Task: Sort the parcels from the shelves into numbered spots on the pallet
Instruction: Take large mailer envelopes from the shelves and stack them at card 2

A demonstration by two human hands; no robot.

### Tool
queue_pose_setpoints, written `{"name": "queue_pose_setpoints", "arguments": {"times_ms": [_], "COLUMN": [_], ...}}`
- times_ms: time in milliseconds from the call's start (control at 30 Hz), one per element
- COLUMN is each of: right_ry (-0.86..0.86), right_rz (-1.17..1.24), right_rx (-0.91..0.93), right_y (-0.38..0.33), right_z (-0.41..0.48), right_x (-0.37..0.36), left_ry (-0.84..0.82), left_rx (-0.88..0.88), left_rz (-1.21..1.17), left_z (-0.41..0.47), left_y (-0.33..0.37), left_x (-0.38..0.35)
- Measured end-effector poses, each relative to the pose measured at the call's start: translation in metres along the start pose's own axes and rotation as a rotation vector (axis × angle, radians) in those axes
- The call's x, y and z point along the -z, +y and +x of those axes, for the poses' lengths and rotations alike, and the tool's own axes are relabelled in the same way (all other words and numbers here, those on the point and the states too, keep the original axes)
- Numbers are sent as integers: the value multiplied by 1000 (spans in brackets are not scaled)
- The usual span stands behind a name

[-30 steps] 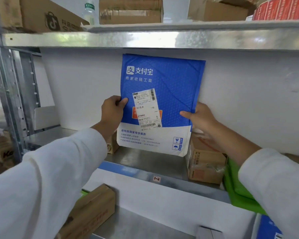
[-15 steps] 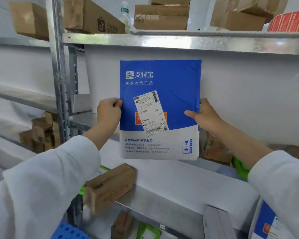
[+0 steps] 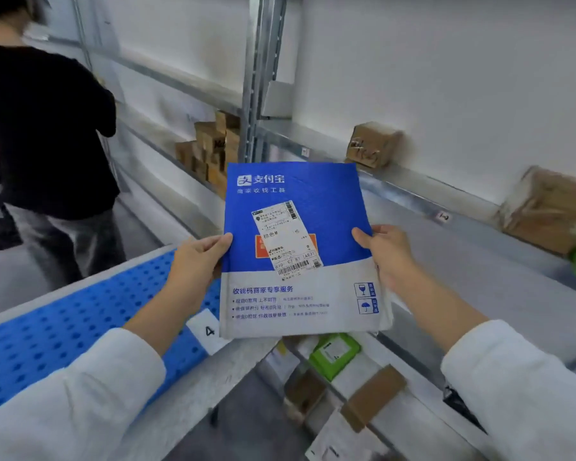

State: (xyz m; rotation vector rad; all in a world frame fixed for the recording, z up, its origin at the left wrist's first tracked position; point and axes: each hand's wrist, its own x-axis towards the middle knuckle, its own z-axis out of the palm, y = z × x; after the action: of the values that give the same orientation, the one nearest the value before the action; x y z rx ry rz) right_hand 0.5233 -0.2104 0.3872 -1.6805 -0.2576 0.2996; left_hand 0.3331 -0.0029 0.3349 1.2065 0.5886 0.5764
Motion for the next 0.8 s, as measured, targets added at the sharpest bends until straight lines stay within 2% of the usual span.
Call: {"name": "queue_pose_setpoints", "arguments": {"times_ms": [233, 400, 467, 567, 667, 800], "right_ry": [-212, -357, -488, -640, -727, -777], "right_rz": [44, -41, -26, -138, -146, -215], "right_rx": [-156, -127, -118, -167, -232, -197], "right_y": [63, 102, 111, 133, 158, 155], "right_z": [-29, -75, -92, -120, -141, -148], "right_x": [-53, -93, -108, -132, -163, -227], "left_ry": [204, 381, 438, 545, 653, 765], "left_rx": [176, 249, 255, 251, 235, 190], "left_rz": [-161, -260, -286, -317, -299, -292], "left_z": [-81, -131, -149, -168, -175, -175], "left_y": [-50, -84, -90, -97, -100, -94], "left_x": [67, 113, 130, 158, 190, 234]}}
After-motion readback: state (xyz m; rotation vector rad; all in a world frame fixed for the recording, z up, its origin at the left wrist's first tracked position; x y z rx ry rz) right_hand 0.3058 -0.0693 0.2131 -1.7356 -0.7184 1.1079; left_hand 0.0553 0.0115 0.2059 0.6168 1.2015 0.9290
